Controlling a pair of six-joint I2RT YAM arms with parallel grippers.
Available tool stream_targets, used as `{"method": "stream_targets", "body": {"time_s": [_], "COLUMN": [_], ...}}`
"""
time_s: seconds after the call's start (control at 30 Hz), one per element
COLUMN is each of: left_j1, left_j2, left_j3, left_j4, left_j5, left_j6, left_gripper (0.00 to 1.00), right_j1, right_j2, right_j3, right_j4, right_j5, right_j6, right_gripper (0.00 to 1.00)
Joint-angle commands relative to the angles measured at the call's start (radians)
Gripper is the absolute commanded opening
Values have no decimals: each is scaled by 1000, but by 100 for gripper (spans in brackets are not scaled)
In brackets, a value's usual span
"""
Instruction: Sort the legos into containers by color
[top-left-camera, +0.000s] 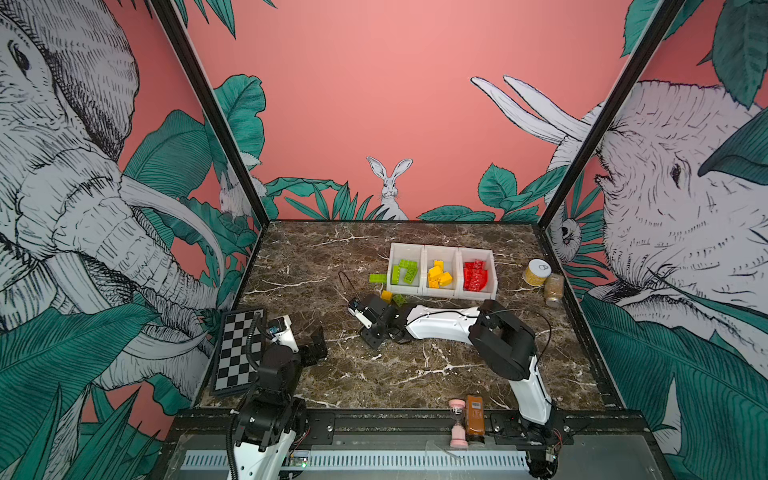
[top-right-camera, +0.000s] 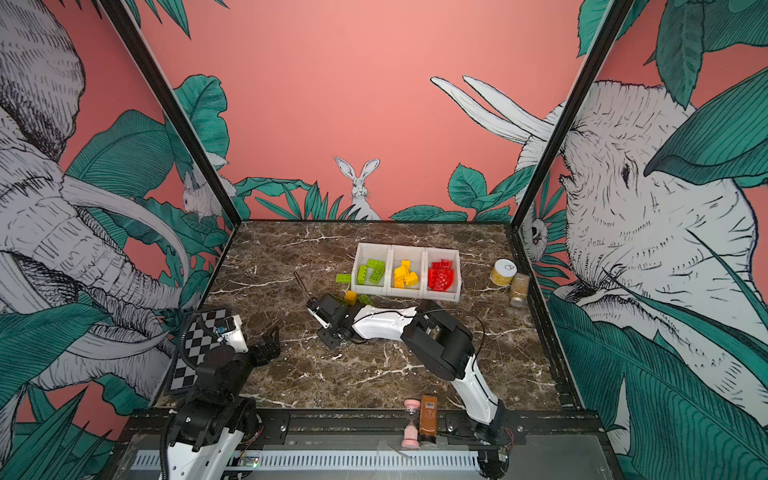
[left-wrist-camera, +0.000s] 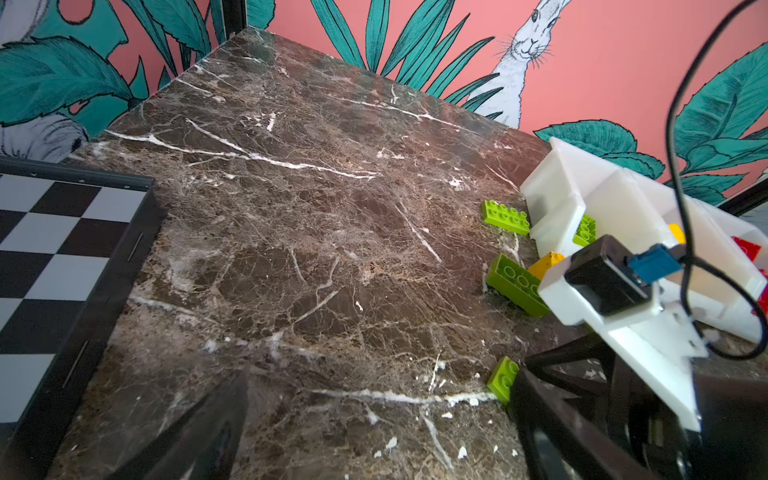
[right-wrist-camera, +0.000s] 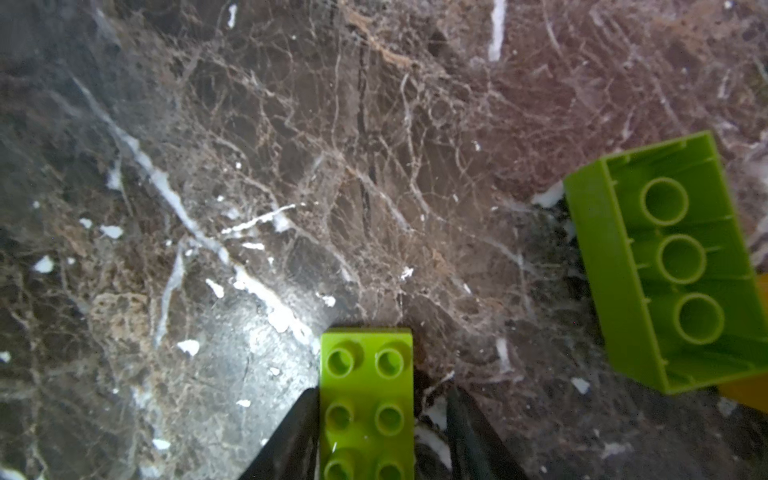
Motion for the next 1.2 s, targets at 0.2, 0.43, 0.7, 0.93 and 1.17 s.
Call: {"method": "stream_targets", "body": {"time_s": [0.2,0.43,0.7,0.93,1.17], "left_j1": [-2,-1,-2,-2,0], "left_j2": [-7,-5,10,25,30], "left_j3": [-11,-12,-15,-12,-16], "left_j4": [25,30,49,53,70], "left_j5": [16,24,33,42,53], "left_j6": [11,15,22,24,32], "left_gripper": [99,99,99,99,99], "right_j1": [-44,-78,-191,-322,-405], "right_j2": [-64,-135,-207,-167,-5], "right_j3": [-24,-29,14,126,342], "right_j4": [19,-2,-75,-93,-134], "right_j5": [-58,-39,-71,-103,-67], "right_j6": [30,16,-20,-42,-33], "right_gripper": [30,25,23,23,23]}}
